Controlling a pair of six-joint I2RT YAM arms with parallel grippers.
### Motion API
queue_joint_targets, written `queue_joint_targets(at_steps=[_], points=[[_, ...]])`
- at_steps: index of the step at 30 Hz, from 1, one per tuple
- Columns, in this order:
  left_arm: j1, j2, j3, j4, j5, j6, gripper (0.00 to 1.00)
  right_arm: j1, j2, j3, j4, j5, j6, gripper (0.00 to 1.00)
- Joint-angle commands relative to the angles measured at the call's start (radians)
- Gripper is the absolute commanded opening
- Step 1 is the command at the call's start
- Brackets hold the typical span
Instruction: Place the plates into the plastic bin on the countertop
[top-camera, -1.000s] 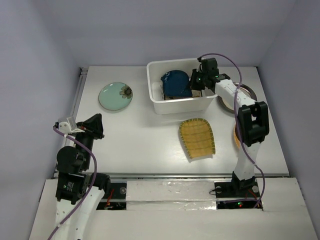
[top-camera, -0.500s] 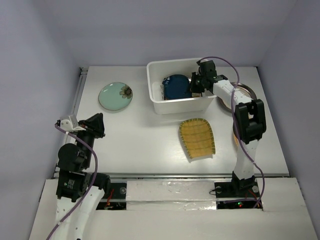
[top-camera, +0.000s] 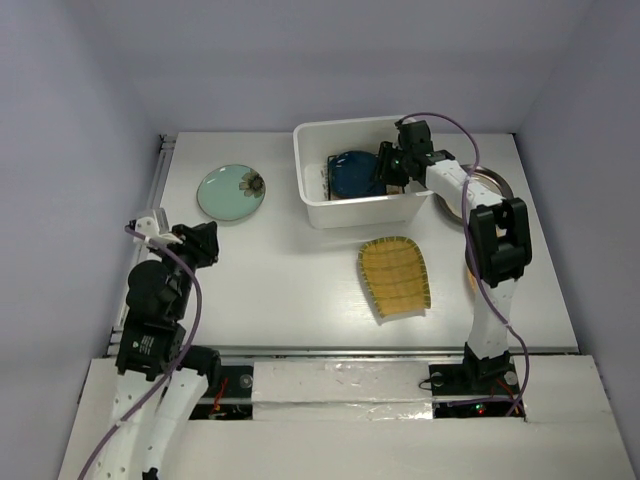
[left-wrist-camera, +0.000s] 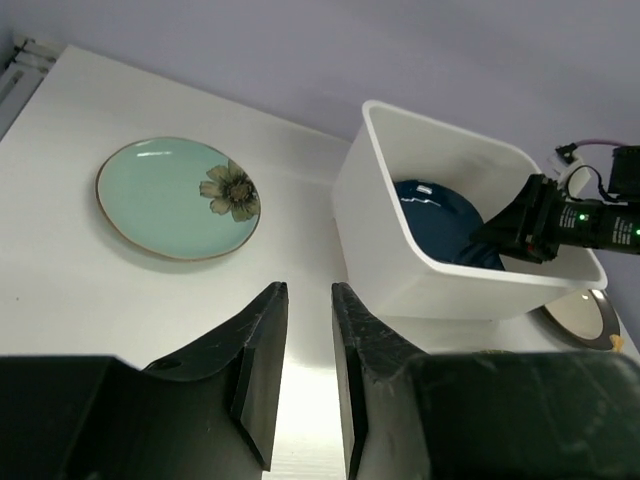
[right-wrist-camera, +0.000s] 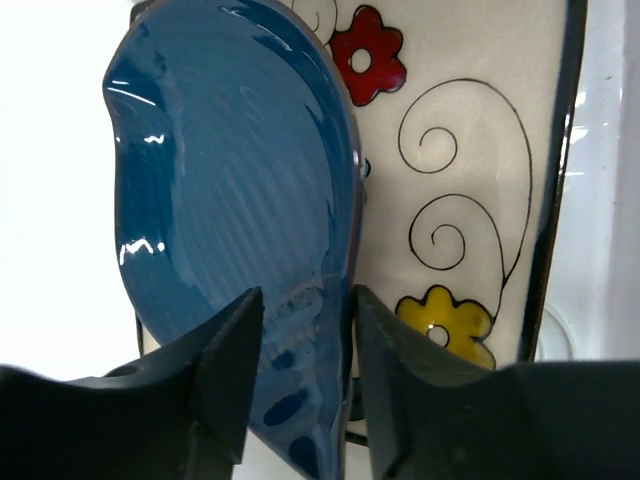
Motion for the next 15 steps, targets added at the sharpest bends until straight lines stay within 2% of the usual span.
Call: queue_joint_targets(at_steps=[1, 3, 9, 11, 15], points=[[-0.004, 0.072, 0.061, -0.006, -0.01, -0.026, 0.22, 0.004, -0.086, 0.027, 0.091, 0.018, 0.011, 0.5], [-0.004, 0.114, 0.067, -0.002, -0.006, -0.051, 0.23, 0.004, -0.105, 0.024, 0.096, 0.026, 0.014, 0.53], [-0.004, 0.151, 0.027, 0.072, 0.019, -0.134, 0.33, 0.004, -0.193, -0.006, 0.096, 0.066, 0.014, 0.77], [-0.004, 0.151, 0.006, 0.085, 0.013, -0.154, 0.35, 0.004, -0.215, -0.019, 0.102, 0.079, 0.016, 0.8], [-0.004, 0.161, -0.029, 0.125, -0.018, -0.199, 0.4, 0.004, -0.29, -0.057, 0.137, 0.087, 0.029, 0.81]])
